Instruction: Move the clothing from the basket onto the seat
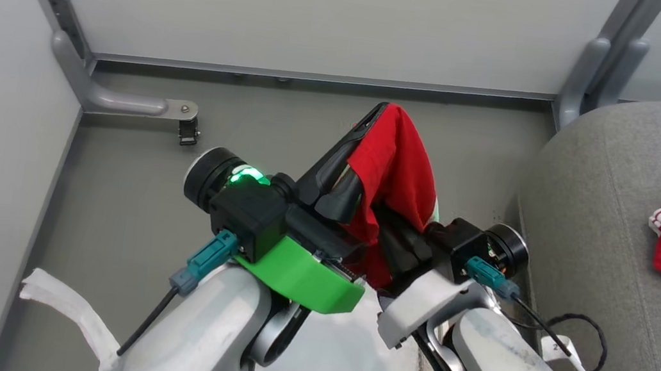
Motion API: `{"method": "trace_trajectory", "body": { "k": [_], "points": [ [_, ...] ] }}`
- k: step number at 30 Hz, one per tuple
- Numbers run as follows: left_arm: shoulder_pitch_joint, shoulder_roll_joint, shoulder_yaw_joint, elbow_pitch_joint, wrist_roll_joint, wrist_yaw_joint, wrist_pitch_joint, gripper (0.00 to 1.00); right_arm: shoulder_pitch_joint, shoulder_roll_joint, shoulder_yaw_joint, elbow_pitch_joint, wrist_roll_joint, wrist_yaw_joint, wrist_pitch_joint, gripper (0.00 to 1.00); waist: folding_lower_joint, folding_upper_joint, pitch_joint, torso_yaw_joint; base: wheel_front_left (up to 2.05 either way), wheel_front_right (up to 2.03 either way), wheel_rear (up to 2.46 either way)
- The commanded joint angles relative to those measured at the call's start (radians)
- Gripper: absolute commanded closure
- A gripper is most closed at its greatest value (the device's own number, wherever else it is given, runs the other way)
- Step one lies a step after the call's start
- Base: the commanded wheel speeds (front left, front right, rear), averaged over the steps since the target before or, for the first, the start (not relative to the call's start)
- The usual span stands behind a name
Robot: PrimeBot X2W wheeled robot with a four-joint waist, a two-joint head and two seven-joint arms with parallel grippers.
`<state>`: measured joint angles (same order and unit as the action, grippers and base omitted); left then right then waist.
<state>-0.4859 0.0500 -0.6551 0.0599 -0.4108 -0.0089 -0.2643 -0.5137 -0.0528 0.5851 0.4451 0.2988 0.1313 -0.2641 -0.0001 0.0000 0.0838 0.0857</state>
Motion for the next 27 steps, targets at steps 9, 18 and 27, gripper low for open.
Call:
{"method": "trace_trajectory", "body": {
  "k": [9,18,27],
  "points": [
    [0.044,0.002,0.067,0.057,0.052,-0.007,0.0,0.0,0.122,-0.061,-0.107,-0.191,-0.011,-0.001,0.0,1.0,0.0001,0.0,0.023,-0.19,0.0,0.0,0.0],
    [0.077,0.003,0.16,0.123,0.123,-0.039,0.0,0.0,0.163,-0.086,-0.159,-0.309,-0.01,-0.001,0.0,1.0,0.0001,0.0,0.083,-0.431,0.0,0.0,0.0],
    [0.095,0.004,0.218,0.162,0.167,-0.075,0.0,0.0,0.177,-0.086,-0.223,-0.347,-0.004,-0.001,0.0,1.0,0.0001,0.0,0.131,-0.611,0.0,0.0,0.0]
  ]
}}
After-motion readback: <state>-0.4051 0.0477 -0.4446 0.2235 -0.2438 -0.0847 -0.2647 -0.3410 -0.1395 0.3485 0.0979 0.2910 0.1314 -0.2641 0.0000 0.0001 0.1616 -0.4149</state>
